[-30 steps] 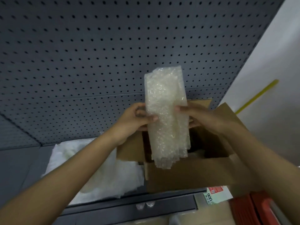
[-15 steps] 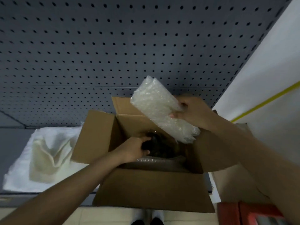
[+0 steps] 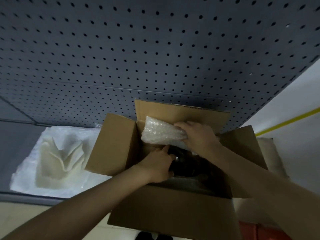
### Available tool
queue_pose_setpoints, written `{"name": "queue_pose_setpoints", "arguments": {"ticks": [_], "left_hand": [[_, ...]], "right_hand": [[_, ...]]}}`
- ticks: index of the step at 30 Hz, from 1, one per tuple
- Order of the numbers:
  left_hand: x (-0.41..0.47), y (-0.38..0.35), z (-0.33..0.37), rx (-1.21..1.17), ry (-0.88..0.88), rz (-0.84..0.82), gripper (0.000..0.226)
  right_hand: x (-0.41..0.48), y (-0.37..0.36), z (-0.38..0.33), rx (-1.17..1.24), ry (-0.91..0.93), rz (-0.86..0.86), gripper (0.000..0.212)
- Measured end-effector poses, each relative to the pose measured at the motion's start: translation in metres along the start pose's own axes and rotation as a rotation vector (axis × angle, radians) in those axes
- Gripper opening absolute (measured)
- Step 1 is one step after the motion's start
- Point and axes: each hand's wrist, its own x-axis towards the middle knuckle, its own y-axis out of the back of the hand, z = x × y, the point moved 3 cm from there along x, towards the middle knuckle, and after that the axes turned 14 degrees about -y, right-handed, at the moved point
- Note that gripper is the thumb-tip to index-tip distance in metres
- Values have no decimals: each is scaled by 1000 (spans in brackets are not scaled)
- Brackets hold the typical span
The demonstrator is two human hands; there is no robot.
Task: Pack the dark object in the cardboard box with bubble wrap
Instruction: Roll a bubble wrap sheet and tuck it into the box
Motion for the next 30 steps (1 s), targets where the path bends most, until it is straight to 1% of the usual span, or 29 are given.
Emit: {"name": "queue_pose_setpoints", "arguments": {"ticks": [5, 7, 10, 13, 14, 16, 18, 19, 21, 23, 25, 28, 30], "left_hand": [[-11, -6, 0, 40, 26, -111, 62], [-10, -5, -4, 7, 21, -100, 64], [-8, -2, -7, -41, 3, -42, 63], [-8, -2, -6, -34, -2, -31, 61], [-7, -3, -5, -32, -2, -26, 61], [-6, -3, -6, -44, -5, -19, 60], [-4, -5, -8, -67, 5, -17, 58], [-3, -6, -10, -69, 16, -23, 57], [-3, -7, -14, -57, 34, -34, 54], [-3, -7, -17, -57, 49, -44, 53], [-4, -6, -17, -60, 55, -51, 53], [-5, -6, -15, -49, 62, -51, 52], [-5, -6, -11, -32, 68, -56, 48]], "right_hand": [[8, -30, -12, -114, -64, -87, 42], [14, -35, -16, -109, -34, -117, 35], [20, -32, -11, 5, 33, -238, 30], [18, -22, -3, 179, 50, -345, 42], [18, -22, -2, 205, 53, -349, 44], [19, -27, -4, 210, 42, -328, 34], [24, -35, -10, 171, 21, -344, 20], [28, -40, -14, 142, 5, -363, 18], [38, -51, -22, 131, -76, -423, 24], [50, -64, -24, 118, -180, -486, 19], [55, -72, -26, -1, -193, -520, 15], [58, -75, -30, -97, -139, -482, 27], [55, -77, -31, -161, -133, -496, 21]]}}
